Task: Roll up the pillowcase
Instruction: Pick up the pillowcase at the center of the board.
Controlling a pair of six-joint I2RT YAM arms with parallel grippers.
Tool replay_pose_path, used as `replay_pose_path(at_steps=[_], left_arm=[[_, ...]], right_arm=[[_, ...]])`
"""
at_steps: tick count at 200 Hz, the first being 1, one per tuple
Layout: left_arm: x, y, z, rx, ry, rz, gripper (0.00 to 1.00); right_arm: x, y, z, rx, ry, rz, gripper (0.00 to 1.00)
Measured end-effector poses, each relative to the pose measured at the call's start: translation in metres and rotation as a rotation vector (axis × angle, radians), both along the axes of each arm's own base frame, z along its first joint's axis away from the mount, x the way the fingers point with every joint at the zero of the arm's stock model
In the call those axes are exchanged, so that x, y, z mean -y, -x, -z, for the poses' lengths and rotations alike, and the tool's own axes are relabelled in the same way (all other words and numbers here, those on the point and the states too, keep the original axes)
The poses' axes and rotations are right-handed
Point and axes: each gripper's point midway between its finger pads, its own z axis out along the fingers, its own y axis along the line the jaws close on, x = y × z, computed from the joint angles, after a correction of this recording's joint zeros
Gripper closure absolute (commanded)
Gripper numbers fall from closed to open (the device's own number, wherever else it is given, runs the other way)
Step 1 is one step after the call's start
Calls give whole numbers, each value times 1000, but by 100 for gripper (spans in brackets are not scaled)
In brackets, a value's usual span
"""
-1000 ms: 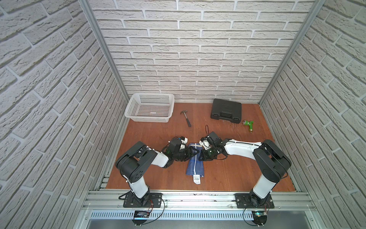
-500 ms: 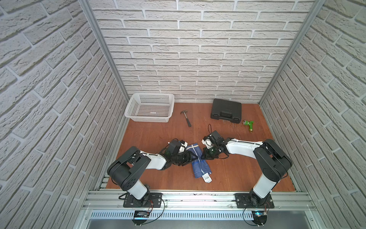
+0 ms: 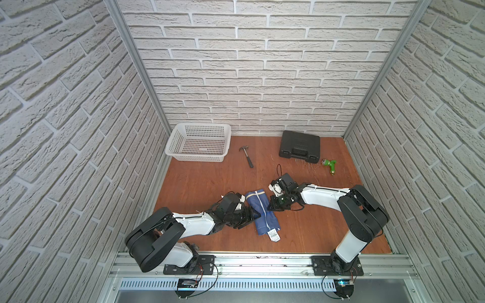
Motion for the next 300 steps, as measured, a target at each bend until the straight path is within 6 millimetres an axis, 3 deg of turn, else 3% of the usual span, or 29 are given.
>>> replay_pose_path(at_steps=[59, 92, 140, 171, 213, 268, 300], left_arm=[[25, -3, 2, 2, 87, -45, 30], [36, -15, 1, 14, 119, -58, 33], [29, -39, 3, 27, 104, -87, 40], [24, -60, 6, 44, 77, -100, 54], [29, -64, 13, 39, 72, -66, 72], [17, -60, 21, 4, 8, -69, 97], [-1, -58, 14, -14, -49, -93, 100]], right_arm=[[2, 0, 0, -1, -1, 16, 95], [2, 0, 0, -2, -4, 17, 96], [2, 0, 0, 0, -10, 18, 96], [2, 0, 0, 0, -13, 19, 96], [2, 0, 0, 4, -15, 22, 94], [6, 1, -4, 7, -7, 29, 79], [19, -2, -25, 50, 15, 56, 70]])
